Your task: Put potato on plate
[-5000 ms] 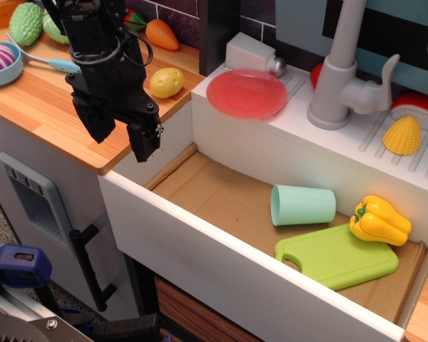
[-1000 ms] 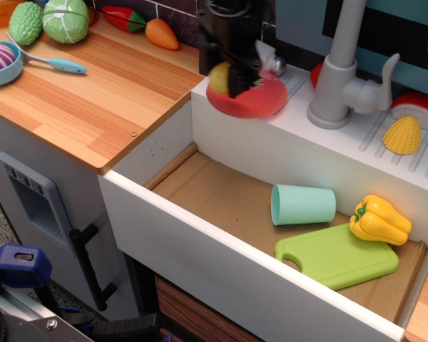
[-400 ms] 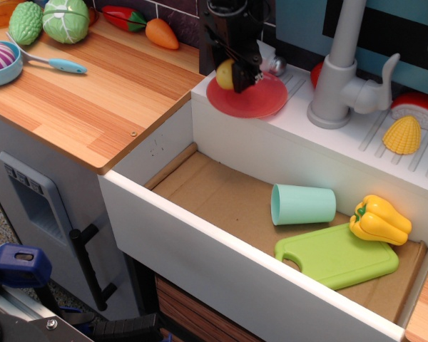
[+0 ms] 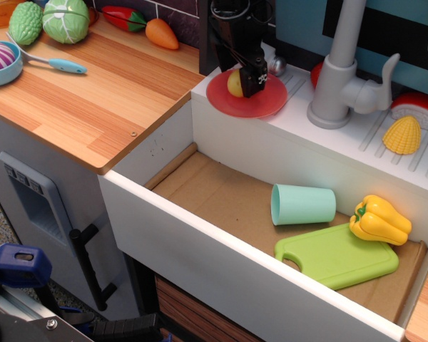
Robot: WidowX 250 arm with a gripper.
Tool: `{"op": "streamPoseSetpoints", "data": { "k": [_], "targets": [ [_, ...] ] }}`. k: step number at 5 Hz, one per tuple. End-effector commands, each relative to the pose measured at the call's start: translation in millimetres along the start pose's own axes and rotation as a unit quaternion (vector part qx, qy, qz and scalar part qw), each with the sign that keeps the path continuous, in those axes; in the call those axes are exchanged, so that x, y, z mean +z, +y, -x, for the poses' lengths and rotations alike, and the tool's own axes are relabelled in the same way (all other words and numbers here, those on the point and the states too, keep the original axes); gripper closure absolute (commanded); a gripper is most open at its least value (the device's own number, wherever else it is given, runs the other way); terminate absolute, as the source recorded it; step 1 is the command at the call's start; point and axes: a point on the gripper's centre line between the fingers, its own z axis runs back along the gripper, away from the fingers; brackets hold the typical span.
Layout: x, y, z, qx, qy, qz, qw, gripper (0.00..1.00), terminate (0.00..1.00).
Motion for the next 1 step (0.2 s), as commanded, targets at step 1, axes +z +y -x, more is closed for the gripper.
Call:
{"op": "streamPoseSetpoints", "data": {
  "k": [1],
  "targets": [
    [16.8, 11.8, -12.5, -0.005, -0.024, -0.020, 0.9995, 0.00, 1.00]
  ]
}}
